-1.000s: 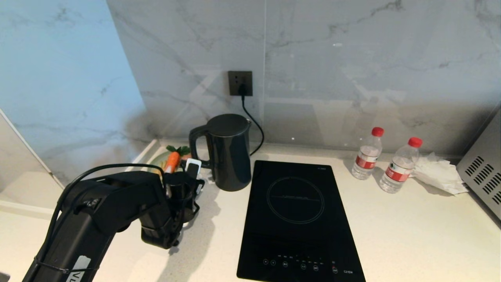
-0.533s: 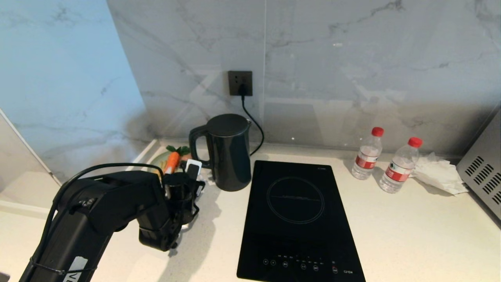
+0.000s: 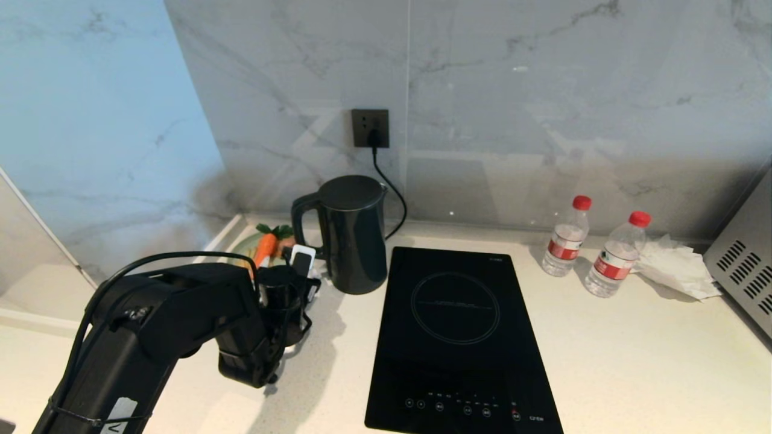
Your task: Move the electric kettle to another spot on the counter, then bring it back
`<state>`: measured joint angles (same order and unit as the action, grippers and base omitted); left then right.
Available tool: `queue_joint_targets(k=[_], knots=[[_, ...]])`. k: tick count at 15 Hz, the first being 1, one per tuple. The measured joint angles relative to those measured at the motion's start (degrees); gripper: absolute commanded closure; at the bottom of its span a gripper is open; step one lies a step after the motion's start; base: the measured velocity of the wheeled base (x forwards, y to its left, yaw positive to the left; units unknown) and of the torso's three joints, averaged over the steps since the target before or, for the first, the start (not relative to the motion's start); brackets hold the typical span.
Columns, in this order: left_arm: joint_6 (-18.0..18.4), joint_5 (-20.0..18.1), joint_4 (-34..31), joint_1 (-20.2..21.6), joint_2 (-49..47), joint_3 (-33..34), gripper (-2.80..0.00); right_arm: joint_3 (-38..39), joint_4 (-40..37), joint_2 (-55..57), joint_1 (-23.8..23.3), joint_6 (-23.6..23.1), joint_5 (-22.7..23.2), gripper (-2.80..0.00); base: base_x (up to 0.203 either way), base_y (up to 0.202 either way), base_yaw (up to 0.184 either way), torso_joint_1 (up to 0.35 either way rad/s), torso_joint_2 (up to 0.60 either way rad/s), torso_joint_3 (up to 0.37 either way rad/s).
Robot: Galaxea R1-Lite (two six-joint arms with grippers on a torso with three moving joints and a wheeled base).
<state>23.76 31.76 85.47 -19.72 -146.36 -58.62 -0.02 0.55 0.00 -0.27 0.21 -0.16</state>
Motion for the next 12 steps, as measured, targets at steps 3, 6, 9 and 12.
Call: queue_joint_targets(k=[3, 6, 9, 12], knots=[[0.0, 0.2, 0.0, -0.3, 0.2, -0.1, -2.80, 0.0, 0.0, 0.0, 0.0, 0.0, 0.0, 0.00, 0.000, 0.000, 0.000, 0.000, 0.00, 0.000], [0.0, 1.0, -0.1, -0.6, 0.4, -0.2, -2.80, 0.0, 0.0, 0.0, 0.0, 0.0, 0.0, 0.00, 0.000, 0.000, 0.000, 0.000, 0.00, 0.000], [0.0, 1.1, -0.1, -1.2, 0.7, 0.0, -2.80, 0.0, 0.0, 0.0, 0.0, 0.0, 0.0, 0.00, 0.000, 0.000, 0.000, 0.000, 0.00, 0.000], [0.0, 1.2, 0.0, -2.0, 1.2, 0.6, -2.80, 0.0, 0.0, 0.0, 0.0, 0.0, 0.0, 0.00, 0.000, 0.000, 0.000, 0.000, 0.00, 0.000]])
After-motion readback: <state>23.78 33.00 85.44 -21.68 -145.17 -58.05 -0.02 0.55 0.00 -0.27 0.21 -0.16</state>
